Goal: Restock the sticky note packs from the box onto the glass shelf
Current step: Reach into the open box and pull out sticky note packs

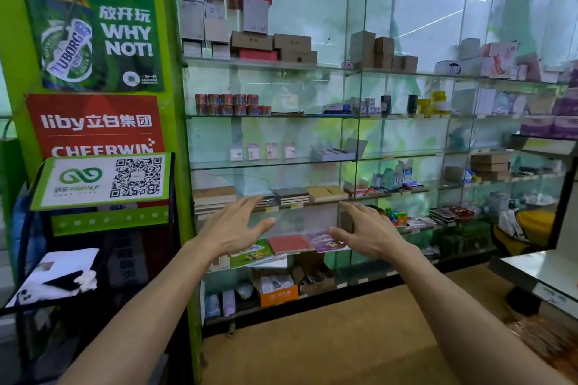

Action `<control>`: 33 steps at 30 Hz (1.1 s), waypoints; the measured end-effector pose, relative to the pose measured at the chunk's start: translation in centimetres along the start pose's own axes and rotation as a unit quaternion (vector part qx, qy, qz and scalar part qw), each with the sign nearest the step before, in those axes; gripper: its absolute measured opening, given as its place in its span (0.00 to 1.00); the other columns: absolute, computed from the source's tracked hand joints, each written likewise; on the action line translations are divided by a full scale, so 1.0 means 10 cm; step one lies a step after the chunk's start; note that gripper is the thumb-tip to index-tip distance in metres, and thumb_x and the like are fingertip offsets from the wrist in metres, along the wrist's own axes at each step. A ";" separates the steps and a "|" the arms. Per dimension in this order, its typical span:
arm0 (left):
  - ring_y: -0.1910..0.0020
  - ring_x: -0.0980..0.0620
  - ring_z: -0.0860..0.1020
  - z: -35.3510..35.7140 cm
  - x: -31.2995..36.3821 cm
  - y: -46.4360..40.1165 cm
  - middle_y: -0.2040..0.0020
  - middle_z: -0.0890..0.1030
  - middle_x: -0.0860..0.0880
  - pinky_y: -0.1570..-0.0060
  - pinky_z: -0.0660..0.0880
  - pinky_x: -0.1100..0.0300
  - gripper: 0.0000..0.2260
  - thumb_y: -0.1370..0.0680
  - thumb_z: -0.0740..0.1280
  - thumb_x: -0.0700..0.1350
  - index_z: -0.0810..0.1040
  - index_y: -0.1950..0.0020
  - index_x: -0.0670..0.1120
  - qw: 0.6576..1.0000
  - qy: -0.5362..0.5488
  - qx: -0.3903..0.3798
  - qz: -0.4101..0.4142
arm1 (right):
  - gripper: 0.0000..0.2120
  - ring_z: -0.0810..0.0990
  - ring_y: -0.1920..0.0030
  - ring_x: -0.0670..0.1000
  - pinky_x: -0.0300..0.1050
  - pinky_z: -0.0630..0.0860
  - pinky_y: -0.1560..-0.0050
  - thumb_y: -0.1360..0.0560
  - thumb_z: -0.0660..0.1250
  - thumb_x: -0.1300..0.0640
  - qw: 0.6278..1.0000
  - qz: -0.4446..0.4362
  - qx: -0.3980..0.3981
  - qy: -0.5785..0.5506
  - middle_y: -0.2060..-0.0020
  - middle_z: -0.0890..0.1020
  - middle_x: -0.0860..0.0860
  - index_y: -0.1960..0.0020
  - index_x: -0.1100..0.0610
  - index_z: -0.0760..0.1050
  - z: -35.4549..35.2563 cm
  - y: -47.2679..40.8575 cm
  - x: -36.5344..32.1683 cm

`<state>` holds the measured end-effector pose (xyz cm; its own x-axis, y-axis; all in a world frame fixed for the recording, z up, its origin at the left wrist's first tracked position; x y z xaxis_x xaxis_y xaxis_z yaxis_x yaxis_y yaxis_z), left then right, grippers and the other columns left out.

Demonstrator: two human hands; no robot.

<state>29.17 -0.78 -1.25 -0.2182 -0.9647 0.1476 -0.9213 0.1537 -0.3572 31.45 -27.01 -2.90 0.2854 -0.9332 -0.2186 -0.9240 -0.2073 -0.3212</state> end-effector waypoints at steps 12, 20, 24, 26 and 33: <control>0.26 0.47 0.65 0.34 -0.46 -1.82 0.22 0.62 0.51 0.31 0.66 0.47 0.33 0.23 0.54 0.69 0.58 0.23 0.55 0.998 0.022 0.032 0.039 | 0.38 0.61 0.25 0.57 0.63 0.60 0.27 0.26 0.58 0.32 0.999 0.032 0.019 -0.011 0.23 0.60 0.52 0.22 0.47 0.51 0.41 -1.65 0.37; 0.26 0.46 0.65 0.89 -0.73 -3.03 0.23 0.64 0.51 0.31 0.66 0.44 0.32 0.24 0.54 0.69 0.59 0.23 0.56 0.998 0.049 0.033 0.038 | 0.36 0.61 0.25 0.57 0.60 0.60 0.27 0.25 0.59 0.34 0.999 0.018 0.027 -0.006 0.24 0.61 0.52 0.23 0.48 0.53 0.76 -2.83 0.77; 0.26 0.46 0.64 1.19 -0.82 -3.70 0.22 0.63 0.49 0.30 0.65 0.46 0.32 0.23 0.55 0.68 0.58 0.23 0.55 0.998 0.053 0.026 0.030 | 0.37 0.61 0.26 0.58 0.61 0.60 0.27 0.25 0.58 0.33 1.000 0.010 0.017 -0.011 0.24 0.61 0.53 0.23 0.49 0.53 0.93 -3.53 1.06; 0.25 0.47 0.63 1.32 -0.85 -4.05 0.22 0.62 0.49 0.29 0.63 0.48 0.31 0.22 0.55 0.67 0.58 0.23 0.54 0.998 0.060 0.024 0.023 | 0.37 0.62 0.26 0.58 0.62 0.61 0.28 0.25 0.58 0.33 1.000 0.005 0.017 -0.017 0.24 0.62 0.53 0.23 0.49 0.54 0.97 -3.90 1.20; 0.25 0.48 0.63 1.68 -0.92 -5.13 0.22 0.62 0.51 0.31 0.65 0.47 0.31 0.23 0.54 0.68 0.57 0.23 0.56 0.998 0.052 0.020 0.006 | 0.36 0.63 0.26 0.58 0.60 0.60 0.29 0.25 0.58 0.34 1.000 -0.007 0.014 0.000 0.24 0.62 0.52 0.23 0.50 0.54 1.16 -4.97 1.61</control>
<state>83.80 -3.42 0.20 -0.2630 -0.9350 0.2378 -0.9055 0.1541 -0.3954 84.87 -28.29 -1.18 0.2980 -0.9301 -0.2146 -0.9126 -0.2117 -0.3497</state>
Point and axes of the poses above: each hand's wrist, its own y-axis away from the middle knuckle, its own z-axis out of the palm, x = y × z, the point moved 7 cm from there along -y, towards the middle knuckle
